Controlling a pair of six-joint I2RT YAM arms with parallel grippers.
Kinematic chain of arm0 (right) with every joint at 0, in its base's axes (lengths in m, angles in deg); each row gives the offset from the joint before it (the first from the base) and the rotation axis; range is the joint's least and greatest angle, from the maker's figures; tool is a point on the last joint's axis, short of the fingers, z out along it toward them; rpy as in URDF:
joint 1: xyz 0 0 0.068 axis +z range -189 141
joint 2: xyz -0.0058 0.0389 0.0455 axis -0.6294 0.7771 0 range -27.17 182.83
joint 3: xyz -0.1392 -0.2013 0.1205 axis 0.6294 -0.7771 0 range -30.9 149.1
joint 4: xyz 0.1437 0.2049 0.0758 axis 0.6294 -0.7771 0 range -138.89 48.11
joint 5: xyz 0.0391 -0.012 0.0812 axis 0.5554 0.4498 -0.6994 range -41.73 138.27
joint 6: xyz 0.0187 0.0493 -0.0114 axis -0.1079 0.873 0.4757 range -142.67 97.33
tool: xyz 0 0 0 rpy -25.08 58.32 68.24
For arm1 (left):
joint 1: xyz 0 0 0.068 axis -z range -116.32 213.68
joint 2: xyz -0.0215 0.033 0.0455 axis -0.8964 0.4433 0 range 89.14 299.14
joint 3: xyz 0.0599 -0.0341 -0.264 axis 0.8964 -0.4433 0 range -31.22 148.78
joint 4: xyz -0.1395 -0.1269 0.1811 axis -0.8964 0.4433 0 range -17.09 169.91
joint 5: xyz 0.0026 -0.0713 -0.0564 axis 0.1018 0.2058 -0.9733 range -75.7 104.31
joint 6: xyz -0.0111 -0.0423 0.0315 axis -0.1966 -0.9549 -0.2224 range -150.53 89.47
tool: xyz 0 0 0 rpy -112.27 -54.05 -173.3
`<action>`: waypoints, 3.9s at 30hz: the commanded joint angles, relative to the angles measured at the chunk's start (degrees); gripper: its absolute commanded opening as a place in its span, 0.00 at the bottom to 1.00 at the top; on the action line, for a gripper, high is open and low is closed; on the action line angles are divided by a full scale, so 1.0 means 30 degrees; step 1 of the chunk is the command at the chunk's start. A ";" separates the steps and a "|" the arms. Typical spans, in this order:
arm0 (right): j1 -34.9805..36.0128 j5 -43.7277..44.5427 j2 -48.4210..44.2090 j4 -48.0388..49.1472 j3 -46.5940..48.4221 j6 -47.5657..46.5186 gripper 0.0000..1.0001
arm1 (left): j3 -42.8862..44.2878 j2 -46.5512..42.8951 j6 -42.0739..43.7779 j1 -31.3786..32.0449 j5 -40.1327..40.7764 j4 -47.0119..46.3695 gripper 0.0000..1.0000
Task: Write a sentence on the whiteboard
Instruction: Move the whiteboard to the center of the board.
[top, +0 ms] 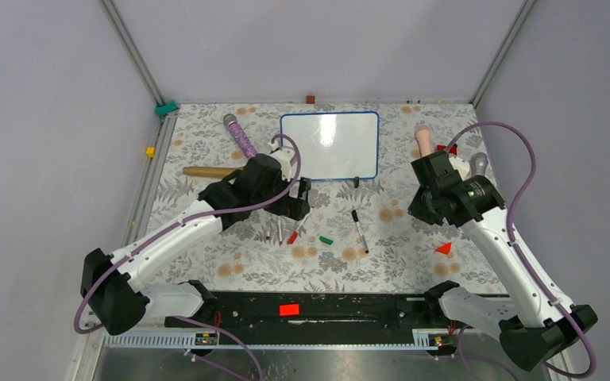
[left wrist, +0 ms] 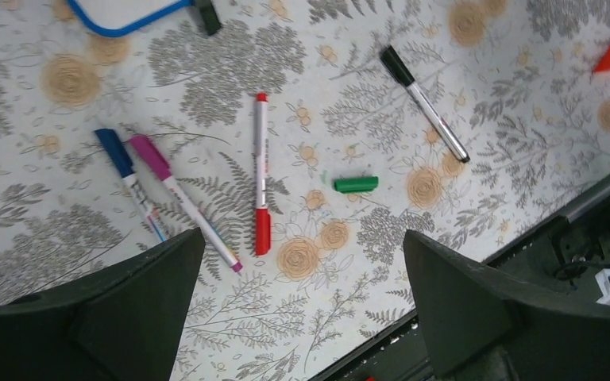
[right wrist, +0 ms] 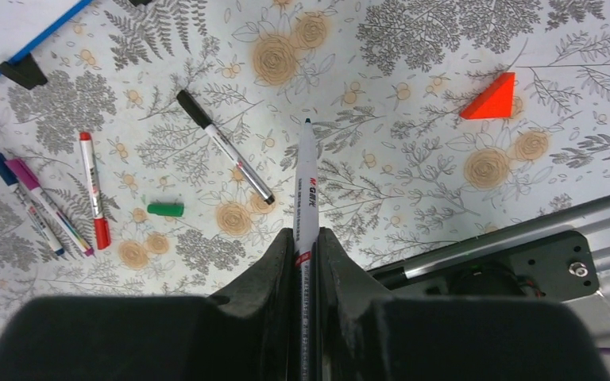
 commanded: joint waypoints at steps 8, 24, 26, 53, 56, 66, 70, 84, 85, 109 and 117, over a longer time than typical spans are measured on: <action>-0.0054 -0.0197 -0.3096 0.1790 -0.1138 -0.3247 0.00 | -0.0590 -0.2362 -0.0851 -0.3429 -0.1640 -0.0815 0.99; -0.0054 -0.3116 -0.4779 0.3512 -0.3400 -0.4117 0.00 | -0.0869 -0.3357 -0.1931 -0.4351 -0.3455 -0.2261 0.99; -0.0054 -0.2367 -0.3162 0.1705 -0.2111 -0.3242 0.00 | -0.0668 -0.3135 -0.2087 -0.4356 -0.3608 -0.2284 0.99; -0.0054 -0.3964 0.0837 -0.0045 0.4695 -0.8295 0.00 | 0.3326 0.0171 -0.3072 -0.6827 -0.4838 -0.3384 0.99; -0.0053 -0.3980 -0.0100 0.1487 0.3799 -0.8260 0.00 | 0.3541 0.0241 -0.3084 -0.7520 -0.5114 -0.3374 0.99; -0.0054 -0.4925 -0.3831 0.7191 0.0210 -0.7690 0.00 | 0.4660 0.1210 -0.3678 -0.8741 -0.4864 -0.4744 0.99; -0.0038 -0.5194 -0.3321 0.7025 0.0712 -0.7648 0.00 | 0.5346 0.2387 -0.4726 -0.9575 -0.6160 -0.5659 0.99; -0.0517 -0.4174 0.2510 0.7903 0.5386 -0.7092 0.00 | 0.7045 0.5722 -0.5848 -1.1423 -0.7402 -0.9312 0.99; -0.0804 -0.4629 0.3154 0.7883 0.6159 -0.7004 0.00 | 0.7131 0.6074 -0.6124 -1.1596 -0.7382 -0.9806 0.99; -0.2449 -0.6957 1.0636 0.6545 1.3871 -0.7390 0.00 | 1.1036 1.4919 -1.3532 -1.4425 -1.1289 -1.9787 0.95; -0.2960 -1.0208 1.1512 0.6101 1.3930 -0.6345 0.00 | 0.9893 1.5257 -1.3998 -1.4948 -1.2464 -2.1160 0.94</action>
